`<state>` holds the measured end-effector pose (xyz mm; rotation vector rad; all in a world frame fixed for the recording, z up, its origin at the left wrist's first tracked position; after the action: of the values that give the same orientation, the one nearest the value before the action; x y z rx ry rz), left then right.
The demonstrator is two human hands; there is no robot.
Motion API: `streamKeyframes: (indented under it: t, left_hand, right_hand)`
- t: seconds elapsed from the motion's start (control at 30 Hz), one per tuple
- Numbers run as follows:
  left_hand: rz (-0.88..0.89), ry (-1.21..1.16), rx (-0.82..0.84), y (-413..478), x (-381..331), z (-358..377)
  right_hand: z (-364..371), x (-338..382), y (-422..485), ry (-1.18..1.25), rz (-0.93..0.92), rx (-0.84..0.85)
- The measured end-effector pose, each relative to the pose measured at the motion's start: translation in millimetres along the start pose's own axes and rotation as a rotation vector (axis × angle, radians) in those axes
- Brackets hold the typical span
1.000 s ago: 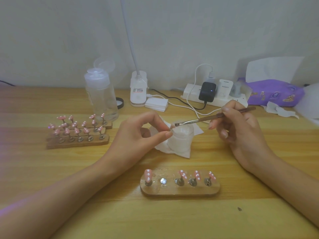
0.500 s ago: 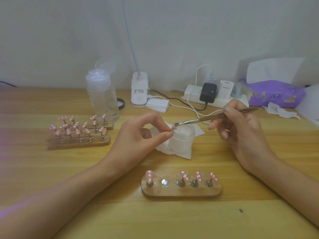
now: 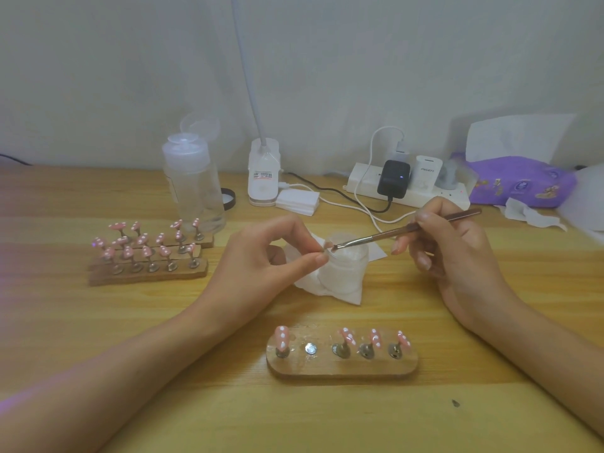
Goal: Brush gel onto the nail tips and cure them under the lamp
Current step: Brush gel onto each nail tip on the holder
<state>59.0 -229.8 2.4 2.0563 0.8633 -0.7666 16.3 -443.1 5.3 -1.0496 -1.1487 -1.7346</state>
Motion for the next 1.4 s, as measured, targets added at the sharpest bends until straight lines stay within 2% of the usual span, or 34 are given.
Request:
streamKeyframes:
  t: [0.07,0.23,0.97,1.1,1.27,1.4]
  left_hand:
    - [-0.006,-0.006,0.001,0.1,0.2,-0.8]
    - [-0.02,-0.011,0.008,0.6,1.8,-1.9]
    - [-0.016,-0.021,0.007,0.3,0.5,-1.4]
    - [-0.015,-0.02,0.003,0.6,0.2,-1.9]
    - [-0.014,-0.025,0.004,1.0,1.0,-1.2]
    - [-0.01,-0.04,0.006,1.0,0.7,-1.5]
  right_hand:
    - [-2.3,0.6,0.4,0.021,-0.001,-0.02]
    - [4.2,3.4,-0.3,0.013,-0.038,0.063]
    - [-2.5,1.0,1.3,0.031,-0.02,-0.01]
    - [3.0,3.6,0.0,0.035,-0.046,0.052]
    - [-2.2,2.7,1.4,0.043,-0.047,0.003]
    - [1.8,3.2,1.1,0.033,-0.048,0.046]
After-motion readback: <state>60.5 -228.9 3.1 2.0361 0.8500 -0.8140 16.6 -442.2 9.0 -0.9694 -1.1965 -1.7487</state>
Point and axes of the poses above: each hand's wrist, its own y-axis towards the middle knuckle, its own z-axis out of the palm, x = y × z, the point moved 8 cm from there along y, towards the middle knuckle, and after that the axes turned 11 degrees about y, right-handed, at the moved point
